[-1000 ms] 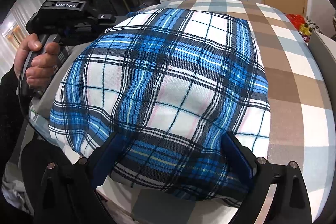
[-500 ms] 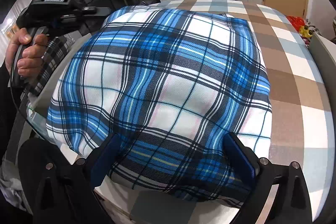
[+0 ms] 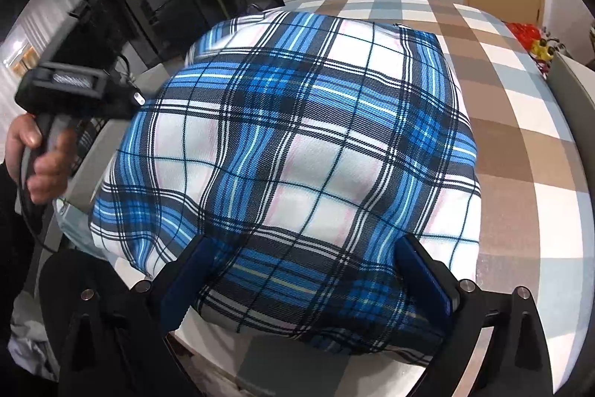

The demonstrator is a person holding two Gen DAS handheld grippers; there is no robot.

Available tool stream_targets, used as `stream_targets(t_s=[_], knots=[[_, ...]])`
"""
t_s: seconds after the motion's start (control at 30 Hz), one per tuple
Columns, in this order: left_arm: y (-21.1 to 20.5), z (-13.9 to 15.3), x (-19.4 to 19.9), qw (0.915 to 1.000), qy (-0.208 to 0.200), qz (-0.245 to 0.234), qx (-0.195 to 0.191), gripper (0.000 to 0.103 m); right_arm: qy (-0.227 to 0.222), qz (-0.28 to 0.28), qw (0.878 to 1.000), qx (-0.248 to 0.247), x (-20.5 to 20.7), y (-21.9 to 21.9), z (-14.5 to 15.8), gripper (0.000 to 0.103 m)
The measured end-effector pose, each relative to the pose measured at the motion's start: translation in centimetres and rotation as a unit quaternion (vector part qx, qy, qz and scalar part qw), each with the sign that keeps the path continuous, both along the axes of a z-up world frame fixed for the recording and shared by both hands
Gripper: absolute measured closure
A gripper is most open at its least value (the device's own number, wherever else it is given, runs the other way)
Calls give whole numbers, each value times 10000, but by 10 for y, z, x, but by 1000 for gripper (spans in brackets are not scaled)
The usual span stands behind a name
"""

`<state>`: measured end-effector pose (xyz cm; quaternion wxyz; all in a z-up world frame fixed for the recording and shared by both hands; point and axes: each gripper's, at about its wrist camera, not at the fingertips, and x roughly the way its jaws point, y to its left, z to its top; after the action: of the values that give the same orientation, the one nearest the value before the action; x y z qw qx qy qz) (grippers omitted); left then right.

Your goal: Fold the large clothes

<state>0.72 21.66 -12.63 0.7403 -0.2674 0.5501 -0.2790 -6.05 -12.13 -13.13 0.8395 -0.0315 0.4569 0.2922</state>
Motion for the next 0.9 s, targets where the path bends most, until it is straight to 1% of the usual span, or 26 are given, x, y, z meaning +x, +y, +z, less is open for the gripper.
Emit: stream_targets(t_s=[0.1, 0.17, 0.23, 0.27, 0.3, 0.33, 0.4, 0.43, 0.47, 0.5, 0.53, 0.6, 0.63, 0.67, 0.7, 0.73, 0.8, 0.83, 0.87, 0.9], knots=[[4, -3, 4, 9994, 18, 229, -275, 102, -8, 11, 10000, -1, 0, 0, 0, 2], [4, 2, 2, 9986, -46, 255, -462, 103, 14, 6, 10000, 27, 0, 0, 1, 2], [6, 12, 0, 9985, -225, 432, -265, 103, 43, 13, 10000, 72, 0, -2, 1, 2], [11, 18, -4, 9973, -321, 662, -68, 103, 58, 23, 9999, 85, 0, -2, 1, 2], [19, 25, -9, 9938, -490, 987, 162, 103, 68, 40, 9999, 81, 0, -2, 1, 2], [30, 36, -13, 9864, -760, 1399, 414, 103, 72, 80, 9999, 47, 0, -2, 1, 2], [47, 53, -20, 9788, -1027, 1716, 433, 103, 58, 165, 9998, -46, -2, 0, 0, 2], [48, 60, -23, 9782, -1085, 1756, 229, 103, 67, 187, 9998, -80, -3, 1, 0, 1], [43, 68, -27, 9791, -1152, 1676, -55, 103, 74, 208, 9997, -104, -4, 1, 0, 1], [33, 75, -31, 9812, -1213, 1477, -250, 103, 110, 230, 9997, -70, -4, 2, 0, 0], [22, 77, -34, 9831, -1244, 1303, -324, 102, 159, 233, 9996, -14, -3, 1, 0, 0], [-19, 77, -35, 9892, -1209, 705, -436, 93, 357, 225, 9987, 291, 2, -8, 3, 0], [-30, 74, -35, 9910, -1165, 527, -386, 81, 492, 210, 9973, 509, 6, -14, 4, 0], [-43, 67, -35, 9925, -1136, 394, -226, 78, 667, 148, 9943, 821, 9, -24, 7, 0], [-55, 54, -36, 9929, -1113, 401, 91, 77, 838, 14, 9891, 1208, 13, -38, 11, 0], [-60, 43, -35, 9931, -1028, 393, 407, 78, 891, -157, 9849, 1478, 15, -49, 16, 0], [-63, 19, -34, 9907, -843, 439, 974, 78, 743, -443, 9776, 1918, 18, -68, 32, 0], [-60, 9, -35, 9893, -825, 491, 1100, 78, 622, -523, 9764, 1999, 21, -72, 44, 0], [-56, -3, -36, 9890, -839, 509, 1107, 81, 525, -520, 9786, 1919, 25, -70, 55, 0], [-55, -5, -36, 9882, -895, 497, 1140, 83, 440, -446, 9835, 1699, 30, -59, 66, 0]])
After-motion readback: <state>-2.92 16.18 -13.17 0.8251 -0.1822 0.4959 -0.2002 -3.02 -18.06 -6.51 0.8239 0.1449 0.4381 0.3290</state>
